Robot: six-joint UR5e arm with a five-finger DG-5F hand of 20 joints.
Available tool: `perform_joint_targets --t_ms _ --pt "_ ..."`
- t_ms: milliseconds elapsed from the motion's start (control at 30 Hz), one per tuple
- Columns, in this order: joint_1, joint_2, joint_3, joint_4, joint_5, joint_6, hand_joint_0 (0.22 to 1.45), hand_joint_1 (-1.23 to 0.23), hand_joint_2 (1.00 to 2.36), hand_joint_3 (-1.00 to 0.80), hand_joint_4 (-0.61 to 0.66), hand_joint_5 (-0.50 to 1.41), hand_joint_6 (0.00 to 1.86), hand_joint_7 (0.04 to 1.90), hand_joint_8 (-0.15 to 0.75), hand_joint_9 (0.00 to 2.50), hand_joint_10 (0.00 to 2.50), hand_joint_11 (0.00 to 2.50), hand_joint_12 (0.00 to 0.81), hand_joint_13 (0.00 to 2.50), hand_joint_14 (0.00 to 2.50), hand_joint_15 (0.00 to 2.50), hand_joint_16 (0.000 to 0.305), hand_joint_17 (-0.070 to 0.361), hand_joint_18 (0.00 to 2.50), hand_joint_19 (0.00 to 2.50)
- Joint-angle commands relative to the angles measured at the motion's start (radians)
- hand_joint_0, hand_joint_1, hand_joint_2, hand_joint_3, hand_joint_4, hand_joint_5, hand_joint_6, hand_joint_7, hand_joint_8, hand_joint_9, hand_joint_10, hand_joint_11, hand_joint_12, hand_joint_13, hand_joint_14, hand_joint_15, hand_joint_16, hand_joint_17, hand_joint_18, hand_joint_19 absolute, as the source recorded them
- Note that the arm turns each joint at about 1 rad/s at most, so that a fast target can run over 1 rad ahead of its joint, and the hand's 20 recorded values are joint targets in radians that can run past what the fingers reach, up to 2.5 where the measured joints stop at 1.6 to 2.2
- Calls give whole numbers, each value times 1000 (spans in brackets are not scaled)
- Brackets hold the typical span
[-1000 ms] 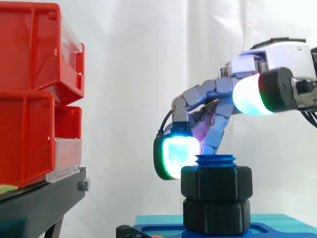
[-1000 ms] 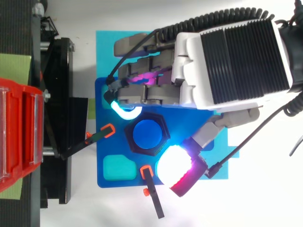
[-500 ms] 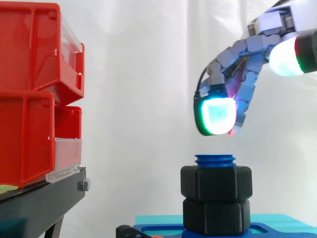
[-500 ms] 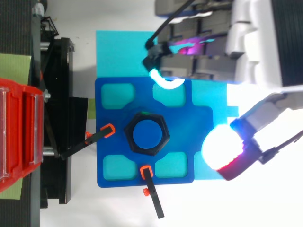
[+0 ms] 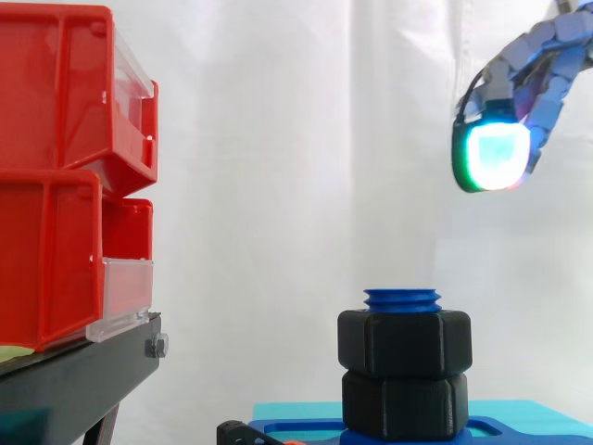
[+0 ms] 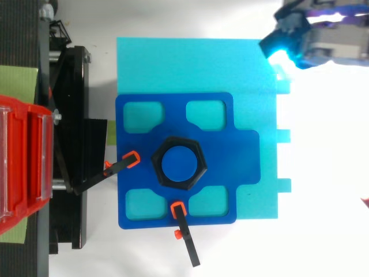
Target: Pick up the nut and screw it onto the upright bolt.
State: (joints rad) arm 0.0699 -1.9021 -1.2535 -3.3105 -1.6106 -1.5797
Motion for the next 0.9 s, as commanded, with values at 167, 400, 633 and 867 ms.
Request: perform_joint_targets --t_ms 167,400,633,867 --pt "41 109 -210 111 118 95 502 -314 1000 -500 217 -157 502 770 259 689 0 0 322 359 0 0 33 75 51 0" --pt "65 137 -302 227 186 184 506 -377 1000 -500 175 -199 502 680 247 459 0 0 351 143 0 0 40 89 0 0" --pt "67 137 -302 275 224 294 500 -392 1000 -500 157 -220 501 642 245 319 0 0 376 55 0 0 45 101 0 0" --pt "67 135 -302 272 250 339 484 -347 1000 -500 135 -231 501 651 236 231 0 0 383 0 0 0 47 107 0 0"
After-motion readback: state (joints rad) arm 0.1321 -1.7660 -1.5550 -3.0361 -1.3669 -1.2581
